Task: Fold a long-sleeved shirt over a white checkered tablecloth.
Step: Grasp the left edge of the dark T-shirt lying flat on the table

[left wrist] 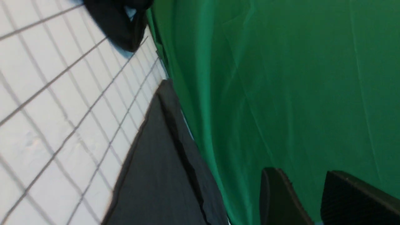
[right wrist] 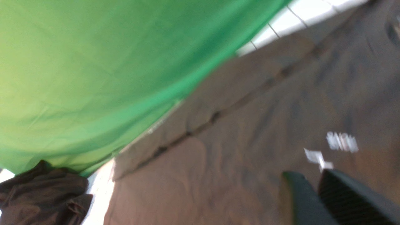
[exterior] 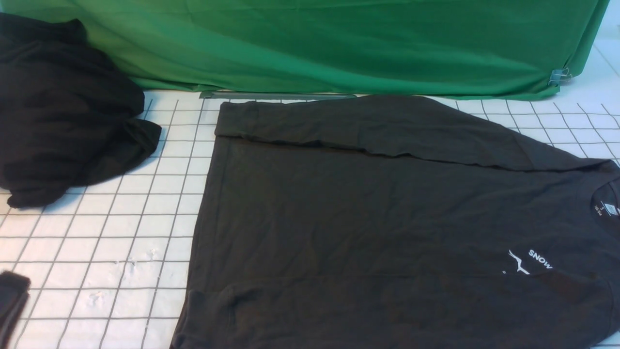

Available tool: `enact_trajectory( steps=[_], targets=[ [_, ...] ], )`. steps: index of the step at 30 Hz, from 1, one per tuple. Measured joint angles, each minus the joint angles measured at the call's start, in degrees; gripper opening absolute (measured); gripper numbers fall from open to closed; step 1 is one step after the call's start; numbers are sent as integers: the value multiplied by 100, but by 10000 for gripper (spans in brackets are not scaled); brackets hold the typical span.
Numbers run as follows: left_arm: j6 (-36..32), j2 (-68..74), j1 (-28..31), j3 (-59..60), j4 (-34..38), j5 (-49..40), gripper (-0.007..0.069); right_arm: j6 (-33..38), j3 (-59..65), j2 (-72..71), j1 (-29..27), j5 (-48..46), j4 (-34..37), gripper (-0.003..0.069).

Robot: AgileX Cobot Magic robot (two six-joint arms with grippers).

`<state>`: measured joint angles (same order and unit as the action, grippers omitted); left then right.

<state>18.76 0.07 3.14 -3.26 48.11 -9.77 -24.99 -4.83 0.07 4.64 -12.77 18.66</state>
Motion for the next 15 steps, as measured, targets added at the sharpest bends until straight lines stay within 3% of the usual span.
enact_trajectory(
  steps=[1, 5, 7, 8, 9, 10, 12, 15],
  targets=[
    [-300, 130, 0, -645, -307, -229, 148, 623, -581, 67, 0, -32, -49, 21],
    [-577, 1037, 0, -2101, -1460, -1250, 43, 1428, -1694, 605, 0, -605, -479, 8],
    [-854, 1836, 0, -2946, -2126, -2296, 9, 1811, -2377, 1164, 0, -1392, -886, 6],
    [-1101, 2550, 0, -3492, -2498, -3293, 1, 2043, -2781, 1667, 0, -2020, -1161, 6],
    [-1135, 2662, 0, -3661, -2537, -3442, 0, 2043, -2781, 1667, 0, -2020, -1161, 6],
    [-1389, 3551, 0, -4257, -2748, -4559, -3, 2295, -3143, 2170, 0, -2776, -1448, 6],
    [-1716, 4519, 0, -4686, -2813, -5426, -3, 2499, -3300, 2676, 0, -3304, -1599, 6],
    [-2289, 5864, 0, -5077, -2527, -5810, -2, 2703, -3315, 3362, 12, -3923, -1684, 8]
  ],
)
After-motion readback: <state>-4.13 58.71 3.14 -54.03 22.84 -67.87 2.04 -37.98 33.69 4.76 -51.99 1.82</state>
